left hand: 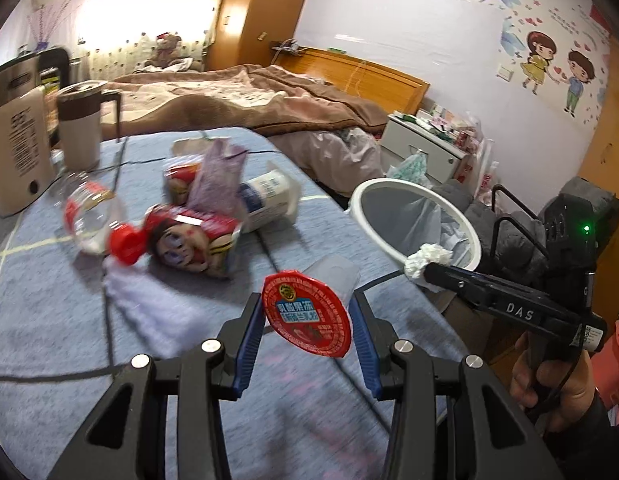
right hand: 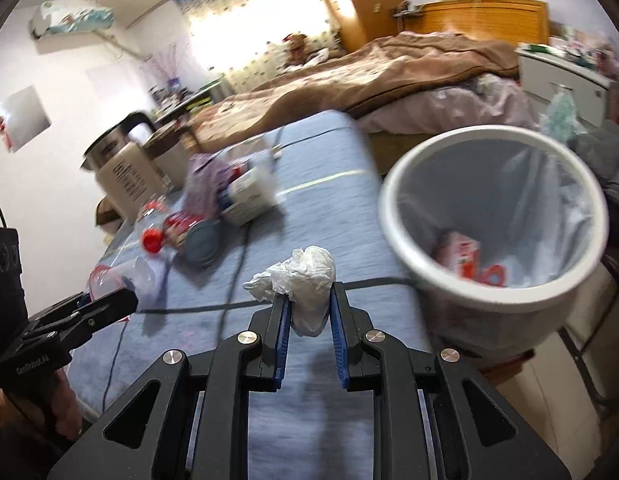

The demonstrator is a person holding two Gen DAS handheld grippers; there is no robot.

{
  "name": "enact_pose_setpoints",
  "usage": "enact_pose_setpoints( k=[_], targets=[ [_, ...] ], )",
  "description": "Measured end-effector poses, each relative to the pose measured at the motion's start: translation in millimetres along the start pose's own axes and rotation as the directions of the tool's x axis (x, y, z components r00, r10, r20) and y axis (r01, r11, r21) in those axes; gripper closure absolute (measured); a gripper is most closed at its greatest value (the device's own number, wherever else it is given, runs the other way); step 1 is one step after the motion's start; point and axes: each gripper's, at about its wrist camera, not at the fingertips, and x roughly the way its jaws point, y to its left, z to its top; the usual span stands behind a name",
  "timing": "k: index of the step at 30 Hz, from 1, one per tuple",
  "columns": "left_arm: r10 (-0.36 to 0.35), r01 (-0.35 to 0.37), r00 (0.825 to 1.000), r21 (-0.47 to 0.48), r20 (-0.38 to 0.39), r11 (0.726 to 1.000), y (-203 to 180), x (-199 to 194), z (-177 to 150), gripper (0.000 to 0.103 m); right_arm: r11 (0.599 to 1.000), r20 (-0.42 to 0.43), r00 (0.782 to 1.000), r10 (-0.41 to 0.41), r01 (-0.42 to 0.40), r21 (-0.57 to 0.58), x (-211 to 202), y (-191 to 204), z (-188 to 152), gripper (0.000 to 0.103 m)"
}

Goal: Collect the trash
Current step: 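Carry cup and tissue over the bin and open both grippers to drop them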

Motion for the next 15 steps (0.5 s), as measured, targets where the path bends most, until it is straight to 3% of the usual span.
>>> enact_pose_setpoints(
  k=[15],
  targets=[
    [-0.118,0.119,0.993,0.089,-0.015,0.989,-59.6,50.6,34.2,0.058,0.986,0.087,0.985,-0.149,0.141,0.087,-45.1,-75.4,19.2,0.083]
  ],
)
